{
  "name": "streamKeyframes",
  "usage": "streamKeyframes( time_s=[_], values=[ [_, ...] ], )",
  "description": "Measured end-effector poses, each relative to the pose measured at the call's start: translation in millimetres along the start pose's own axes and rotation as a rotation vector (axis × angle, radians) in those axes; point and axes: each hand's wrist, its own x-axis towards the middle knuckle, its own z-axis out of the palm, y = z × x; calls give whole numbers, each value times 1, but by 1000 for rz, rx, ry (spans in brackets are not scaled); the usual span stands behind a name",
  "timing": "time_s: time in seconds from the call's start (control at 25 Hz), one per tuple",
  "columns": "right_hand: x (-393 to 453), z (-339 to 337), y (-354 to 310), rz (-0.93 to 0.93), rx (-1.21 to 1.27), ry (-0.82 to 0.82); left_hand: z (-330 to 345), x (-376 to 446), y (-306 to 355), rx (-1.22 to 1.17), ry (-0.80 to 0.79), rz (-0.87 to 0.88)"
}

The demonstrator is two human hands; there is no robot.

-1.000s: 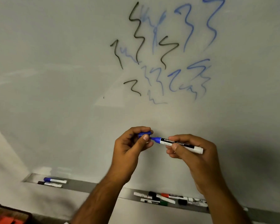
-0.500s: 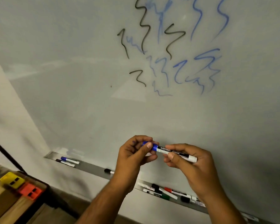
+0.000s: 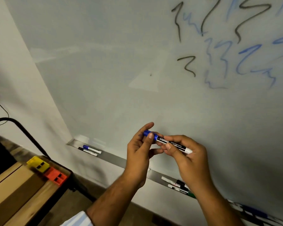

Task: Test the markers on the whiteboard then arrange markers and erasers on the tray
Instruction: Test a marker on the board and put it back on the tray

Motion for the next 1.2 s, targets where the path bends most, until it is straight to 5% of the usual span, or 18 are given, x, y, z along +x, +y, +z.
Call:
streamKeyframes(
  time_s=[0.28,0.4,0.68,0.84,1.2],
  values=[
    [32,126,41,26,25,17,-104,55,22,-5,69,-30],
    [57,171,60,103,9,-125,-160,85,30,127,115,-35],
    [81,246,156,4,-372,-149,-268,140,16,266,395,-94],
    [84,285,222,57,-563,-130,-329,135,-15,294,521,-316],
    [78,365,324,204,-804,-90,-400,42,-75,442,340,-654]
  ],
)
